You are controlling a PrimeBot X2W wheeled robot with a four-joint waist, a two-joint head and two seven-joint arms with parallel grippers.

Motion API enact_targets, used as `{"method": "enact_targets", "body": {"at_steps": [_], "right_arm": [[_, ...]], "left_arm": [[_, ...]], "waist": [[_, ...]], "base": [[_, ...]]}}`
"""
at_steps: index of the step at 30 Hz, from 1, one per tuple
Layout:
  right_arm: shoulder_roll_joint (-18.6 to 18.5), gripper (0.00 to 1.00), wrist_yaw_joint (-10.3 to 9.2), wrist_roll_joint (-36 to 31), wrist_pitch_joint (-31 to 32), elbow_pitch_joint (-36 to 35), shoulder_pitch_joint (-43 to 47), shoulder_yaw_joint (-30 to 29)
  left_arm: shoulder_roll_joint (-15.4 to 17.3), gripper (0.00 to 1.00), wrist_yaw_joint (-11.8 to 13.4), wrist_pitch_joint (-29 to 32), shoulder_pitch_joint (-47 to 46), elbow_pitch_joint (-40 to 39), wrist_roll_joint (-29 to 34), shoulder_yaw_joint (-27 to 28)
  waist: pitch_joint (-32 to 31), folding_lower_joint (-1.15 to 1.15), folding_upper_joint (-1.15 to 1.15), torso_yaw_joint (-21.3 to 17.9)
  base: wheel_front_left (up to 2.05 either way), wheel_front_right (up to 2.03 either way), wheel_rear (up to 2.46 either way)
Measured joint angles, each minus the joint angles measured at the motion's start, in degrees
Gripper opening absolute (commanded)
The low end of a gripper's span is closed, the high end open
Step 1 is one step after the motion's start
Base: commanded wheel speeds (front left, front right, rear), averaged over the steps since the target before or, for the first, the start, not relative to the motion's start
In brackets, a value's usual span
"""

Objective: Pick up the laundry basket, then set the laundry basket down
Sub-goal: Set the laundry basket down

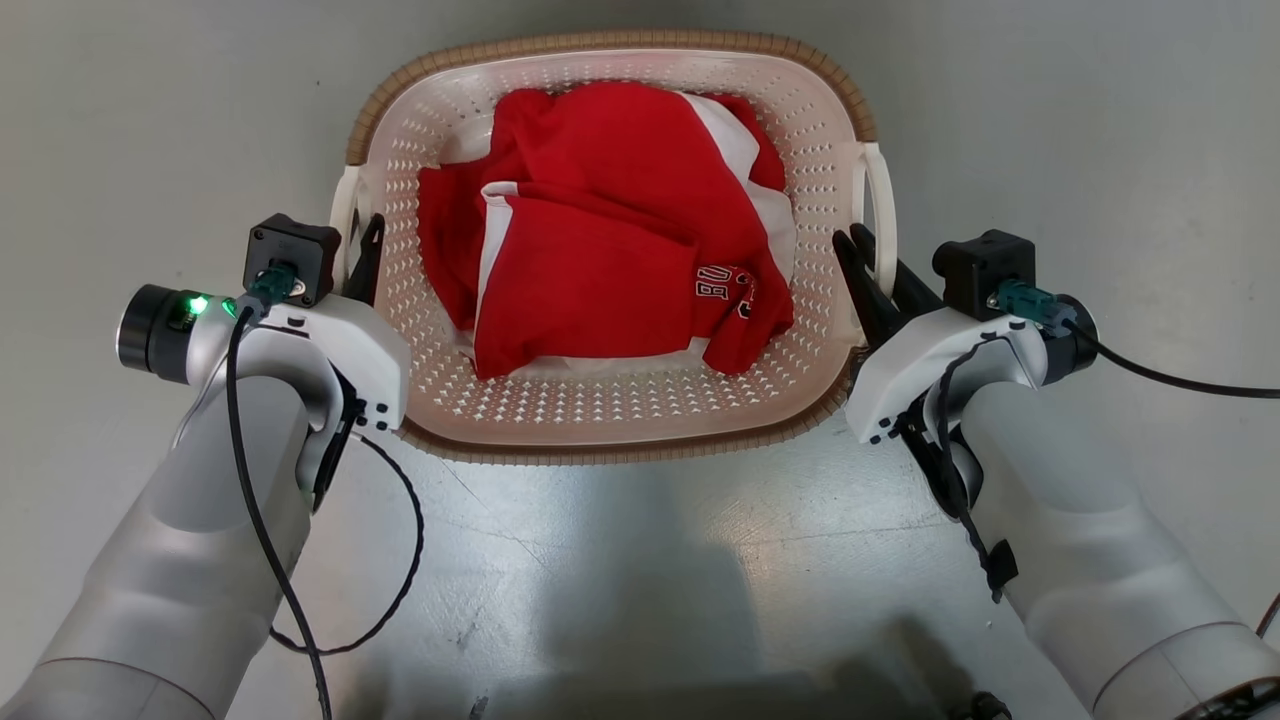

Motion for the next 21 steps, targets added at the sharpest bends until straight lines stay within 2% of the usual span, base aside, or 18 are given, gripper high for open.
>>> {"method": "enact_targets", "body": {"at_steps": [21], "right_arm": [[1.1,0.0,0.01,-5.6,0.0,-0.5,-0.3,-7.5]], "left_arm": [[-3.0,0.0,-2.0,0.1,-0.1,-0.3,8.5,9.1]], "waist": [[3.3,0.0,0.0,0.5]], "base": [[0.0,0.0,0.0]]}}
